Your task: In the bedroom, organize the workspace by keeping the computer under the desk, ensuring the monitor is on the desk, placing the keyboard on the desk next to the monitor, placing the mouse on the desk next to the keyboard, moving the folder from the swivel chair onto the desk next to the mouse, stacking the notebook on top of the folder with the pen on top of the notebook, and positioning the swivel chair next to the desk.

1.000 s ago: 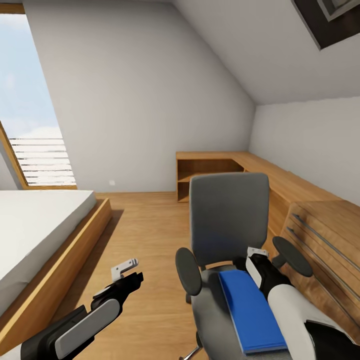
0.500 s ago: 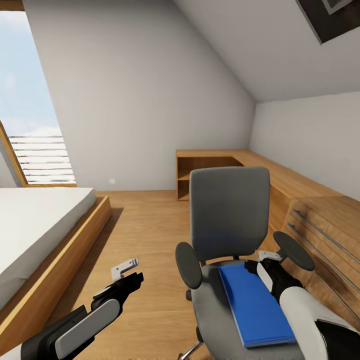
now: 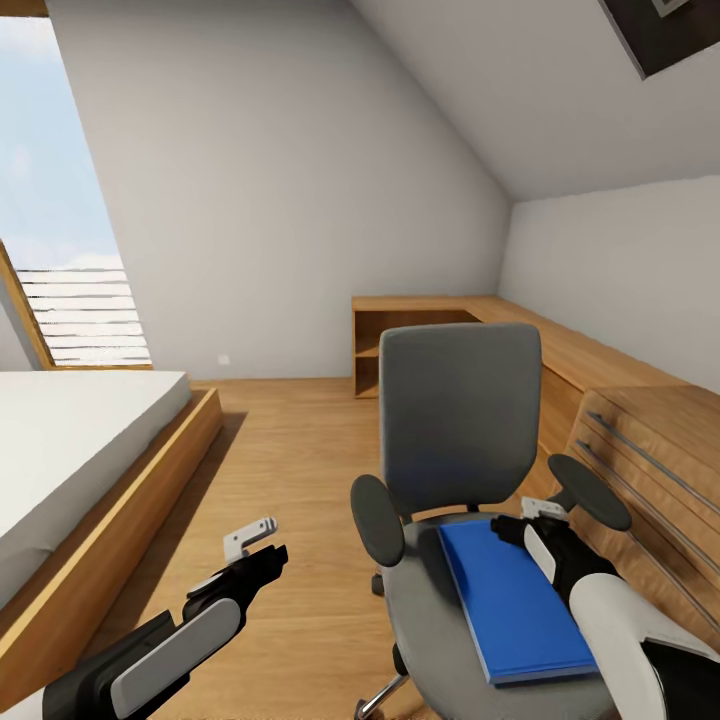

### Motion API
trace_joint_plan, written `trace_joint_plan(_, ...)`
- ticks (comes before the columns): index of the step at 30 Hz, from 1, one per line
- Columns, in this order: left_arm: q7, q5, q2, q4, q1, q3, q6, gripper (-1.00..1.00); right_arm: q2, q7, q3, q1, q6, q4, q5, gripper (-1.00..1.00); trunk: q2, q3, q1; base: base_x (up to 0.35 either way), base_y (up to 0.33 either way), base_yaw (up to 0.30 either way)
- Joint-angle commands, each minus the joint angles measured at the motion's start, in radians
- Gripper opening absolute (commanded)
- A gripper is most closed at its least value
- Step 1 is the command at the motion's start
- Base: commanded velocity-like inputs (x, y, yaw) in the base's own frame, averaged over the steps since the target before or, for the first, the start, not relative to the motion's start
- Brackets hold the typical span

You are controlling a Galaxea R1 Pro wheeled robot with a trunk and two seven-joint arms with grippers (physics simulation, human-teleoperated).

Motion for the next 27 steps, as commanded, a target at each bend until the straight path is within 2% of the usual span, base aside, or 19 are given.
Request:
trace_joint_plan(1, 0.005, 0.000, 0.001, -0.001, -0.001, -0.002, 0.007, 1.00, 0.000, -0.001, -0.003, 0.000, 0.001, -0.002, -0.003, 1.00, -0.001, -0.001, 0.000, 0.000, 0.000, 0.000)
trace_joint_plan(11, 0.005, 0.001, 0.000, -0.001, -0.001, -0.003, 0.007, 1.00, 0.000, 0.003, -0.013, 0.000, -0.005, -0.003, -0.006, 1.00, -0.022, -0.010, 0.011, 0.000, 0.000, 0.000)
trace_joint_plan(18, 0.005, 0.001, 0.000, -0.001, -0.001, -0.003, 0.007, 1.00, -0.001, 0.058, -0.032, 0.000, -0.005, -0.003, -0.004, 1.00, -0.022, -0.010, 0.011, 0.000, 0.000, 0.000)
trace_joint_plan(27, 0.005, 0.001, 0.000, -0.001, -0.001, -0.003, 0.007, 1.00, -0.001, 0.070, -0.034, 0.000, -0.004, -0.003, -0.004, 1.00, -0.022, -0.010, 0.011, 0.000, 0.000, 0.000)
